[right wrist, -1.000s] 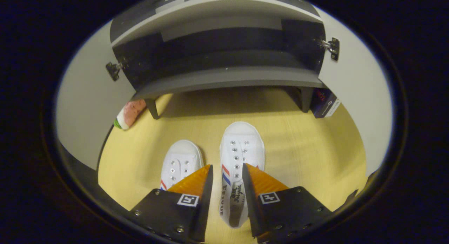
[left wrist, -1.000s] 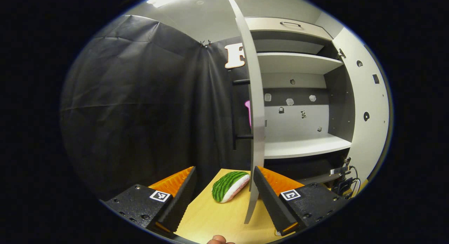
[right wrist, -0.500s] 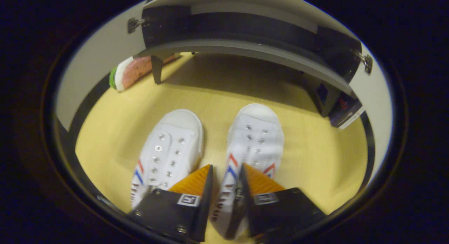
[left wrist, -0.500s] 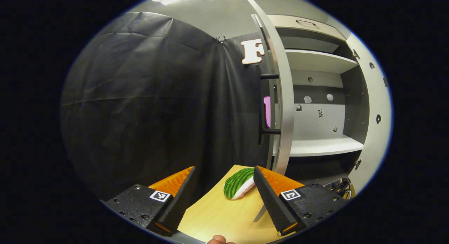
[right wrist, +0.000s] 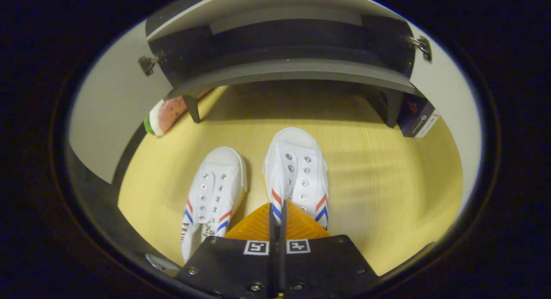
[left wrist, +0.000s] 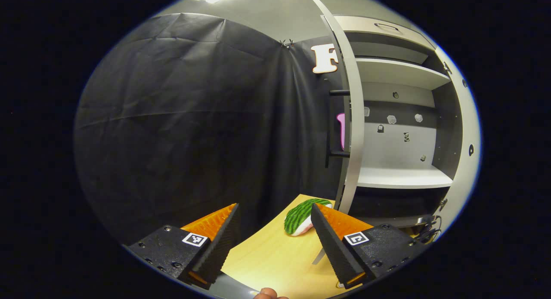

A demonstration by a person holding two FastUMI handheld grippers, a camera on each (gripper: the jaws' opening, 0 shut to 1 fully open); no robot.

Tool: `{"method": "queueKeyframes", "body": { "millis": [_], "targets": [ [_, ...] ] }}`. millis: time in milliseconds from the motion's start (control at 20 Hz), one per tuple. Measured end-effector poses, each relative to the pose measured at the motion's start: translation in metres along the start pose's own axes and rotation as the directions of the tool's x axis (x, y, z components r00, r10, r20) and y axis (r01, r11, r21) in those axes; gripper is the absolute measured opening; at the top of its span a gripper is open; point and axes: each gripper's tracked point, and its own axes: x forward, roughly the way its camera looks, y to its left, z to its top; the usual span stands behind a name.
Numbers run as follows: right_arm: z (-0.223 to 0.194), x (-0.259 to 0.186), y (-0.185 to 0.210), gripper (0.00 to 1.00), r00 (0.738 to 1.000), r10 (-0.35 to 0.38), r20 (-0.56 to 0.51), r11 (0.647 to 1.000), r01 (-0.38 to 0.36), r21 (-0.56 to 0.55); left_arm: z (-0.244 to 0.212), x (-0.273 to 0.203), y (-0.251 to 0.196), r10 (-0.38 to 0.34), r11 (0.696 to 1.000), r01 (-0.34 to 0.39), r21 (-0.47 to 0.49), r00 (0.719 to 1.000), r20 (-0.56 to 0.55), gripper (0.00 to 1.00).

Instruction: Grab one shoe with the right hand and put it into the shoe cabinet, grab the other shoe with the left hand and put it into the shoe cabinet; then close the right door with the right hand and the left door with the left hand.

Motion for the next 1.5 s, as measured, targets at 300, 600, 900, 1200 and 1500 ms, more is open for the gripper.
{"method": "queueKeyframes", "body": {
  "millis": [300, 600, 900, 1200, 1500],
  "targets": [
    [0.036, -0.064, 0.021, 0.0, 0.987, 0.127, 0.103, 0.985, -0.137, 0.1, 0.01, 0.002, 0.001, 0.025, 1.0, -0.025, 0.006, 0.999, 0.023, 1.0],
    [0.147, -0.176, 0.042, 0.0, 0.906, 0.191, 0.378, 0.976, -0.217, 0.028, 0.013, 0.004, -0.024, -0.011, 1.0, 0.011, 0.014, 1.0, 0.027, 0.99],
    [0.272, -0.249, 0.025, 0.0, 0.755, 0.109, 0.646, 0.993, -0.118, -0.03, 0.024, -0.004, -0.037, -0.068, 0.997, 0.064, 0.047, 0.995, 0.077, 1.0],
    [0.35, -0.236, -0.017, 0.05, 0.658, -0.043, 0.751, 0.991, 0.123, -0.051, 0.031, -0.022, -0.046, -0.119, 0.992, 0.112, 0.065, 0.986, 0.114, 0.98],
    [0.391, -0.181, -0.047, 0.0, 0.684, -0.158, 0.712, 0.962, 0.268, -0.044, 0.02, -0.03, -0.033, -0.04, 0.999, 0.038, 0.033, 0.996, 0.076, 0.99]
  ]
}}
